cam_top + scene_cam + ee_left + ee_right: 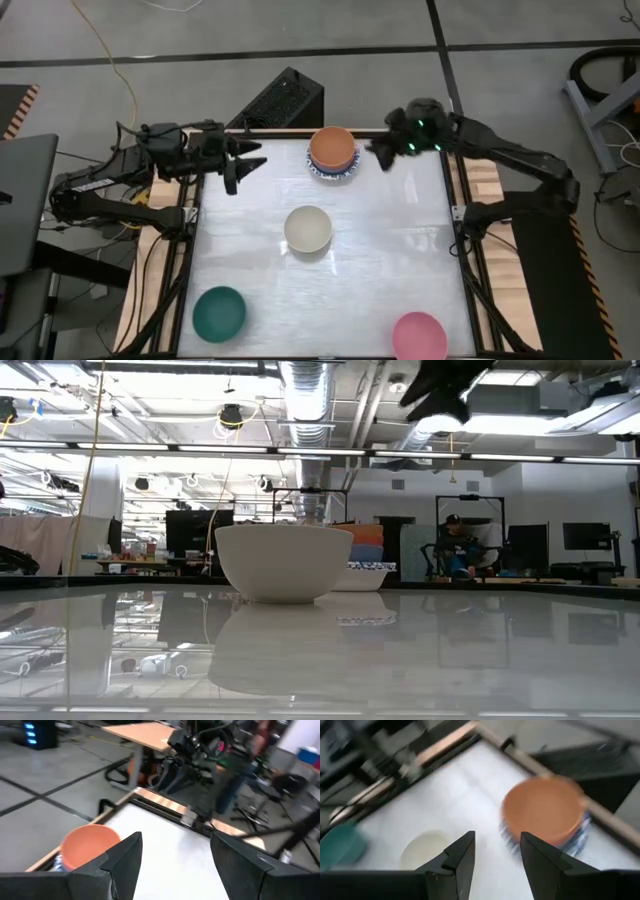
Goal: Nest bowls inside each other
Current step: Stack the pink bowl on top of the light orange bowl
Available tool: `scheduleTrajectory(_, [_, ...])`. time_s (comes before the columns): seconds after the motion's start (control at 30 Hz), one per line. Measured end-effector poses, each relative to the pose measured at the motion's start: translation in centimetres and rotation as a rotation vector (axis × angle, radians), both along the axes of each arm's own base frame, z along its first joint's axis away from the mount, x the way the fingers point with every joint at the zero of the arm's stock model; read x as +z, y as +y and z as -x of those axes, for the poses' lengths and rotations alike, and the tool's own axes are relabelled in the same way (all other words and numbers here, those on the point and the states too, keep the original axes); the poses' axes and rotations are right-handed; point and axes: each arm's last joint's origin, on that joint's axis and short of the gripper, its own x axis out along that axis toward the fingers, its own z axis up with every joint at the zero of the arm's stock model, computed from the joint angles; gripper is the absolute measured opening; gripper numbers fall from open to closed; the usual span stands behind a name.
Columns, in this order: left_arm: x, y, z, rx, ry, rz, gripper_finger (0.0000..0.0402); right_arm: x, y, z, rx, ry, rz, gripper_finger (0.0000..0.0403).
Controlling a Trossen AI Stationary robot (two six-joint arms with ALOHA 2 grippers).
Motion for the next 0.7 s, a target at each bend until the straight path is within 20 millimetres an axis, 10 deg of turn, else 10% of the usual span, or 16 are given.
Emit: scheduleTrajectory(0.7, [-0.5, 0.0, -0.2, -0.025, 0.051, 0.01, 0.0224, -4.9, 17.7, 3.0, 0.263, 0.644, -0.307, 0.0173])
